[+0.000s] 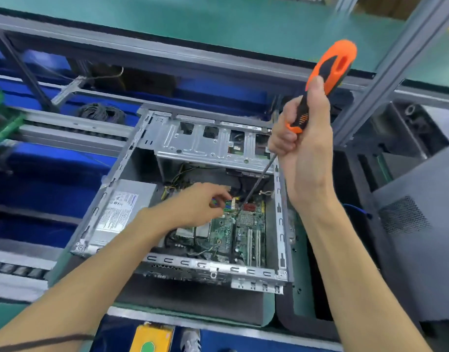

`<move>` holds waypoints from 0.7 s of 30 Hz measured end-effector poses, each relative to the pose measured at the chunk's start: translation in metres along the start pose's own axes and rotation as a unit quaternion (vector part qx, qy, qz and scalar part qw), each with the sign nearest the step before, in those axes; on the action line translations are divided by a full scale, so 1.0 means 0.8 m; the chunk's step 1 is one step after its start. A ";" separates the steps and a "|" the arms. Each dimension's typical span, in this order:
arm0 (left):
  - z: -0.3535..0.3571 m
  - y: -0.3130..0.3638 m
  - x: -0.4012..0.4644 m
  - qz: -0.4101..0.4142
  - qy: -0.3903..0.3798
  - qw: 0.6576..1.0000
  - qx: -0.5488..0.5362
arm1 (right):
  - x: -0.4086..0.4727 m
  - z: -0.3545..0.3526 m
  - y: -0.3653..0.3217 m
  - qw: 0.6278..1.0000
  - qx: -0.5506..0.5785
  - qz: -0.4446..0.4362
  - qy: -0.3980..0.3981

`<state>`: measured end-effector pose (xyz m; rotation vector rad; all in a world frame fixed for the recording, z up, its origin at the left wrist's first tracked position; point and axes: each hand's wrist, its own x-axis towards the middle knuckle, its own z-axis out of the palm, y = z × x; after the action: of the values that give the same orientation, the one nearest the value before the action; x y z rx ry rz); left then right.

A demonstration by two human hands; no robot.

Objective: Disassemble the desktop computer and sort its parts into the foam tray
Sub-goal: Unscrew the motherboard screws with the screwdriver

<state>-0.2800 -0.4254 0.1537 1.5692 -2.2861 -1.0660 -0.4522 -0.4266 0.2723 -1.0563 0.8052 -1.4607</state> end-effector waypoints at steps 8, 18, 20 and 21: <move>0.042 -0.012 0.063 0.041 -0.125 0.986 0.100 | 0.000 -0.025 0.016 0.996 -0.081 0.016 0.042; 0.062 -0.025 0.098 0.041 -0.134 0.980 0.142 | 0.011 -0.049 0.036 0.989 -0.134 0.017 0.060; 0.062 -0.026 0.098 0.046 -0.129 0.981 0.139 | 0.010 -0.051 0.040 0.987 -0.143 0.018 0.067; 0.062 -0.026 0.098 0.049 -0.127 0.981 0.139 | 0.010 -0.050 0.042 0.986 -0.147 0.019 0.070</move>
<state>-0.3234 -0.4751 0.0848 1.4646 -2.7571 -1.0088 -0.4770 -0.4430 0.2285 -1.1580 1.1641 -1.4224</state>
